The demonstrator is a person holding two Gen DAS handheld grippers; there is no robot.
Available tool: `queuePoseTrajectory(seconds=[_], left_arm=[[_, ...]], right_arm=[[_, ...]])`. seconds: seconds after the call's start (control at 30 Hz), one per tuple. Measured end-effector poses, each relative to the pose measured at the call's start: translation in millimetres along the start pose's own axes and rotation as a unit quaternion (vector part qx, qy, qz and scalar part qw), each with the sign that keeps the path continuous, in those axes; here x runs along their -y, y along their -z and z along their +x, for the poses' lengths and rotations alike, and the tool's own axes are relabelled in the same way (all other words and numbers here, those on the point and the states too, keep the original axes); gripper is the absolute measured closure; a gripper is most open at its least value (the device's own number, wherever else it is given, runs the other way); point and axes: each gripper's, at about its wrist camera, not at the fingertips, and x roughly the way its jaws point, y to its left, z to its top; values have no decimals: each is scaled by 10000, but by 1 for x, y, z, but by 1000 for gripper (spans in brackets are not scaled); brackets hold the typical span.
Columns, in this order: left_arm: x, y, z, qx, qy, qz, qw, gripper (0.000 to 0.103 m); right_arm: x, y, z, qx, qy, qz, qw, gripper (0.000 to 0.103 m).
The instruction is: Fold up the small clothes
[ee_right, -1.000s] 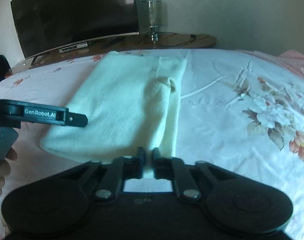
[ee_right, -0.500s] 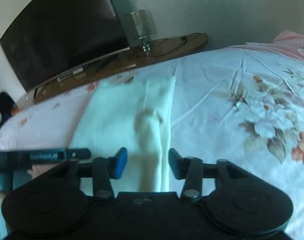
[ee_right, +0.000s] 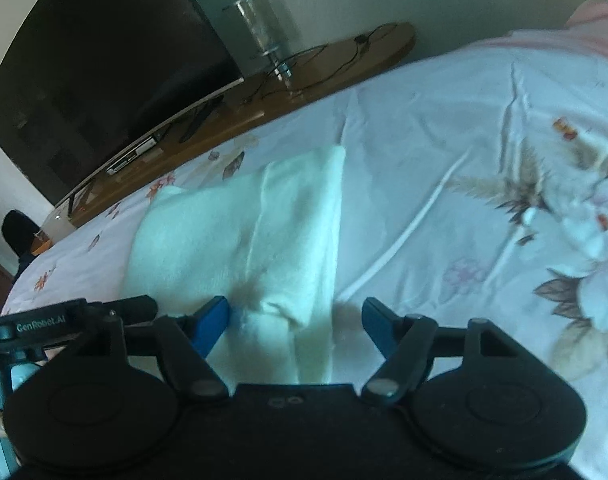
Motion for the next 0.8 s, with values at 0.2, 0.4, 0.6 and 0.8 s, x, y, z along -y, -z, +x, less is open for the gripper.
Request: queuePoseTrajectory(seconds=[0.2,0.4,0.6,0.8], left_arm=[[-7,2,2,0,312,-57,9995,20],[-3,2,2,-49,549,-236,9982,55],[-1,-2,-13,203,665,-308,9971,73],[-13,-9,-44,480,882,-442,9940,74]], right_arm=[[9,1,9,-115,-583,298,9978,54],[12,3,4,-50,-836,460,9954,71],[5,5,-13,350,-1026,556,9926,73],[-22,-6,-33,608,-1311,445,9885,73]])
